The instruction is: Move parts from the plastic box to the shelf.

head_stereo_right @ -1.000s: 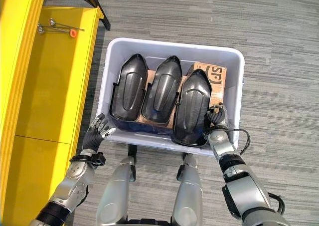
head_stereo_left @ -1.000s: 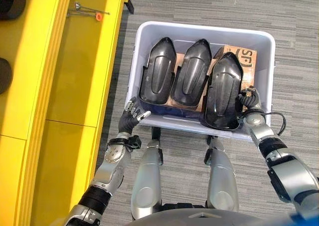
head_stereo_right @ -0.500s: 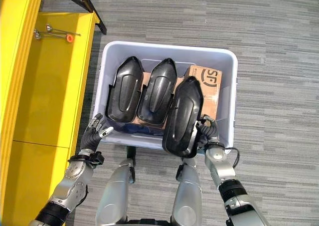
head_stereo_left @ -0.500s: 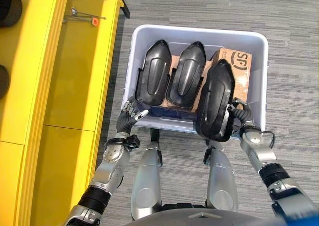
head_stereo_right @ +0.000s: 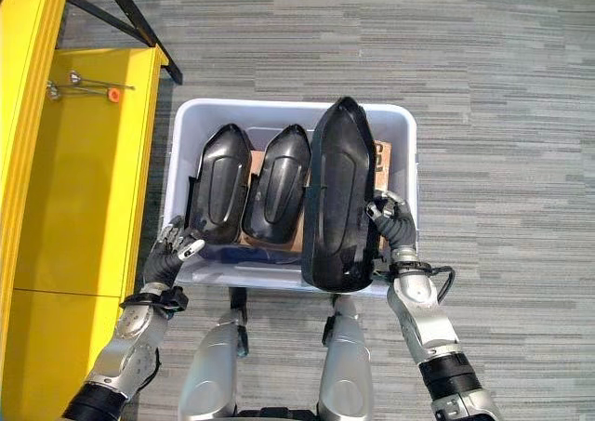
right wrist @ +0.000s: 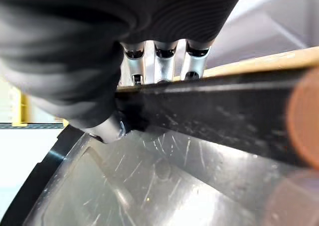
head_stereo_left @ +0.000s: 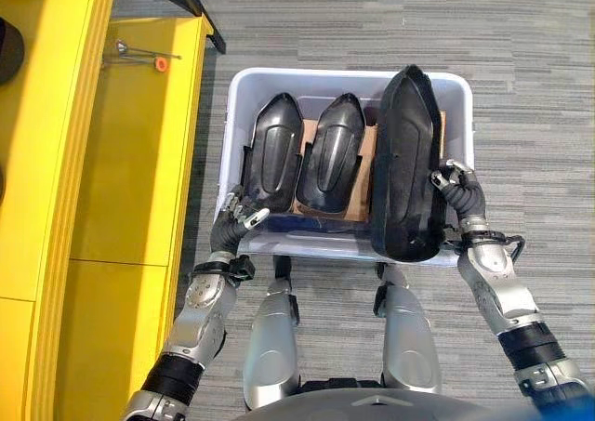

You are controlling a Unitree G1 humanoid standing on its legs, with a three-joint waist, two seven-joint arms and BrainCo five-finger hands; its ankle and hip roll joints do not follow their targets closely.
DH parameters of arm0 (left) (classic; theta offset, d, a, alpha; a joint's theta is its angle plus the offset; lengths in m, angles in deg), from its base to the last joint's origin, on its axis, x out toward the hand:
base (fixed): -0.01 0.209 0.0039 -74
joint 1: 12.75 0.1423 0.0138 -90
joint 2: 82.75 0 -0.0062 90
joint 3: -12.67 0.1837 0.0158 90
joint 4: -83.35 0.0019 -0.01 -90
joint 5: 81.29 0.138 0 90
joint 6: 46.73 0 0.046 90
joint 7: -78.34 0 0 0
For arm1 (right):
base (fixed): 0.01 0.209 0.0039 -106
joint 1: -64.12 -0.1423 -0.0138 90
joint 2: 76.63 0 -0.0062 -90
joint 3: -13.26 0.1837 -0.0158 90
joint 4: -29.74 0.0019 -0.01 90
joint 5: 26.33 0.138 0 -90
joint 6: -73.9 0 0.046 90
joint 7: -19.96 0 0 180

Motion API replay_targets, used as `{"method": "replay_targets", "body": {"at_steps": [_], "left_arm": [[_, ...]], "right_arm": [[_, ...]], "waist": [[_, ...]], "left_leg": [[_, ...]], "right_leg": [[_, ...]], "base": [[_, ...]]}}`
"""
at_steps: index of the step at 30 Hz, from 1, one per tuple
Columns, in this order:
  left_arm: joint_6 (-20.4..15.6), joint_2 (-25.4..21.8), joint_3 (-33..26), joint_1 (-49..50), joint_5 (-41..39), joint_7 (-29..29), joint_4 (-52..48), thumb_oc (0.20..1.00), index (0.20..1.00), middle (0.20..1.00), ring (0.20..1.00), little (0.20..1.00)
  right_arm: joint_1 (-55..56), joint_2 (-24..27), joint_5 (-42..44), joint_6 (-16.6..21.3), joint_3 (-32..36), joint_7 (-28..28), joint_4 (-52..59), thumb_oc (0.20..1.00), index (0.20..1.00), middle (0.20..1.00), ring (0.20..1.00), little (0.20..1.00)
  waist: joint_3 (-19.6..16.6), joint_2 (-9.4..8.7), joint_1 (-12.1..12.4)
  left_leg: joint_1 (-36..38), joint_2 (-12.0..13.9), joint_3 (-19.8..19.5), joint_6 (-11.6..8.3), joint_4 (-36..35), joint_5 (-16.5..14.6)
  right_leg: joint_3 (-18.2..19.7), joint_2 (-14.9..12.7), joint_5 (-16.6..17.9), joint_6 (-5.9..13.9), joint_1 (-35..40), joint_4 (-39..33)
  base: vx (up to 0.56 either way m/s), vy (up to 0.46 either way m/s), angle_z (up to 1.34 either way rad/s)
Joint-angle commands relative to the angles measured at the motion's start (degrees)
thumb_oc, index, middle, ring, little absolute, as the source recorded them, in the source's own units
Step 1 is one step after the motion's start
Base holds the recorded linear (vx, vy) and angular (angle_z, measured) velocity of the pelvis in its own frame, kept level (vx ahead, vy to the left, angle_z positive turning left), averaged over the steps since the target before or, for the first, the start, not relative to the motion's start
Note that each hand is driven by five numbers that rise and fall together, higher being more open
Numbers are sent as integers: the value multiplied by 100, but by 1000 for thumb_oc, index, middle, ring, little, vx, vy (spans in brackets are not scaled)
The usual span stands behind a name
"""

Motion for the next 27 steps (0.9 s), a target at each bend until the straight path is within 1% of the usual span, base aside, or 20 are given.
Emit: {"method": "replay_targets", "body": {"at_steps": [1, 3, 4, 5, 8, 11, 12, 14, 15, 17, 18, 19, 20, 21, 22, 23, 24, 25, 26, 27], "left_arm": [[-163, -242, -211, 434, 105, -128, -497, 1000, 1000, 1000, 1000, 1000], [-135, -226, -304, 561, 120, -222, -467, 1000, 1000, 1000, 1000, 1000], [-82, -226, -422, 698, 159, -295, -482, 1000, 1000, 1000, 1000, 1000], [-81, -225, -422, 701, 159, -295, -484, 1000, 1000, 1000, 1000, 1000], [-59, -201, -522, 800, 179, -352, -492, 1000, 1000, 1000, 1000, 1000], [-7, -90, -706, 1070, 187, -399, -556, 1000, 1000, 1000, 1000, 1000], [-6, -89, -707, 1073, 187, -399, -559, 1000, 1000, 1000, 1000, 1000], [5, -33, -754, 1173, 167, -399, -597, 1000, 1000, 1000, 1000, 1000], [51, 111, -832, 1392, 114, -432, -583, 1000, 1000, 1000, 1000, 1000], [49, 181, -860, 1457, 111, -433, -632, 1000, 1000, 1000, 1000, 1000], [26, 251, -814, 1427, 40, -394, -656, 1000, 1000, 1000, 1000, 1000], [27, 252, -813, 1425, 40, -393, -656, 1000, 1000, 1000, 1000, 1000], [33, 292, -784, 1370, -6, -382, -670, 1000, 1000, 1000, 1000, 1000], [30, 336, -746, 1335, -1, -435, -732, 1000, 1000, 1000, 1000, 1000], [31, 335, -745, 1336, -1, -434, -733, 1000, 1000, 1000, 1000, 1000], [31, 368, -713, 1284, 4, -464, -778, 1000, 1000, 1000, 1000, 1000], [24, 385, -692, 1217, 3, -471, -817, 1000, 1000, 1000, 1000, 1000], [31, 378, -687, 1215, 8, -481, -812, 1000, 1000, 1000, 1000, 1000], [31, 383, -658, 1173, 4, -445, -815, 1000, 1000, 1000, 1000, 1000], [39, 391, -659, 1132, -10, -417, -795, 1000, 1000, 1000, 1000, 1000]], "right_arm": [[76, 98, -79, 472, 206, -283, 520, 200, 200, 200, 200, 200], [235, 228, 111, 447, 198, -551, 664, 200, 200, 200, 200, 200], [391, 396, 112, 390, 264, -759, 825, 200, 200, 200, 200, 200], [393, 396, 113, 390, 264, -760, 826, 200, 200, 200, 200, 200], [465, 478, 63, 347, 305, -894, 904, 200, 200, 200, 200, 200], [548, 517, 109, 253, 310, -1029, 958, 200, 200, 200, 200, 200], [549, 518, 109, 253, 308, -1030, 958, 200, 200, 200, 200, 200], [473, 542, 210, 233, 250, -1066, 901, 200, 200, 200, 200, 200], [236, 646, 325, 163, 76, -1132, 772, 200, 200, 200, 200, 200], [127, 687, 408, 157, 30, -1123, 672, 200, 200, 200, 200, 200], [72, 708, 352, 146, 54, -1066, 601, 200, 200, 200, 200, 200], [71, 709, 352, 146, 55, -1066, 601, 200, 200, 200, 200, 200], [80, 732, 322, 151, 116, -1024, 612, 200, 200, 200, 200, 200], [166, 736, 290, 172, 255, -976, 621, 200, 200, 200, 200, 200], [168, 736, 289, 171, 256, -976, 622, 200, 200, 200, 200, 200], [245, 694, 260, 195, 368, -932, 656, 200, 200, 200, 200, 200], [316, 605, 298, 236, 456, -868, 633, 200, 200, 200, 200, 200], [431, 538, 310, 229, 517, -856, 629, 200, 200, 200, 200, 200], [517, 469, 329, 226, 572, -828, 631, 200, 200, 200, 200, 200], [602, 389, 362, 221, 625, -782, 614, 200, 200, 200, 200, 200]], "waist": [[-449, -237, 52], [-535, -275, 64], [-629, -239, 66], [-624, -237, 66], [-688, -185, 80], [-810, -101, 127], [-804, -99, 128], [-841, -54, 169], [-915, 45, 326], [-1001, 97, 413], [-1062, 105, 499], [-1083, 115, 487], [-1089, 84, 502], [-1103, -25, 481], [-1100, -26, 477], [-1152, -81, 424], [-1213, -109, 360], [-1276, -113, 307], [-1312, -119, 252], [-1388, -94, 207]], "left_leg": [[-151, 190, -305, -10, 233, -63], [89, 292, -302, -63, 160, -47], [315, 375, -288, -124, 50, 24], [323, 377, -287, -125, 46, 26], [501, 469, -305, -175, -26, 83], [862, 696, -284, -181, -112, 150], [873, 699, -282, -183, -117, 151], [973, 792, -330, -205, -135, 224], [1149, 1002, -469, -246, -255, 587], [1107, 1033, -620, -295, -428, 897], [1038, 959, -779, -338, -539, 1129], [1003, 964, -799, -338, -539, 1142], [946, 913, -785, -306, -468, 1188], [970, 877, -576, -175, -42, 890], [968, 875, -582, -174, -34, 885], [1047, 972, -338, -137, 168, 750], [1167, 1124, -105, -127, 370, 686], [1340, 1180, -52, -180, 380, 524], [1432, 1280, 53, -197, 452, 481], [1538, 1366, 79, -243, 427, 450]], "right_leg": [[47, -350, -607, 370, 323, 486], [36, -297, -697, 360, 514, 494], [-24, -241, -848, 341, 661, 631], [-24, -239, -851, 340, 667, 632], [-55, -163, -1032, 306, 758, 820], [-86, 11, -1340, 220, 884, 1207], [-85, 14, -1344, 218, 890, 1210], [-145, 109, -1505, 144, 964, 1374], [-318, 329, -1745, -26, 1079, 1614], [-460, 411, -1857, -96, 1116, 1625], [-616, 369, -1937, -142, 1165, 1657], [-633, 378, -1913, -144, 1154, 1631], [-753, 298, -1917, -192, 1235, 1625], [-924, 126, -1915, -235, 1303, 1673], [-928, 123, -1918, -234, 1307, 1675], [-1092, 1, -1871, -232, 1363, 1650], [-1241, -135, -1842, -224, 1388, 1690], [-1277, -214, -1950, -154, 1438, 1782], [-1379, -327, -1936, -123, 1472, 1849], [-1441, -444, -1910, -84, 1487, 1893]], "base": [[40, -79, -11], [68, -120, -14], [62, -101, -7], [46, -92, -1], [24, -73, 3], [26, -115, 1], [21, -112, 2], [-1, -180, 6], [-25, -268, 13], [-71, -201, 23], [-76, -85, 27], [-63, -66, 38], [-71, -76, 79], [-69, -77, 91], [-90, -73, 93], [-65, 2, 91], [7, 12, 103], [26, 84, 125], [59, 147, 130], [2, 202, 146]]}}
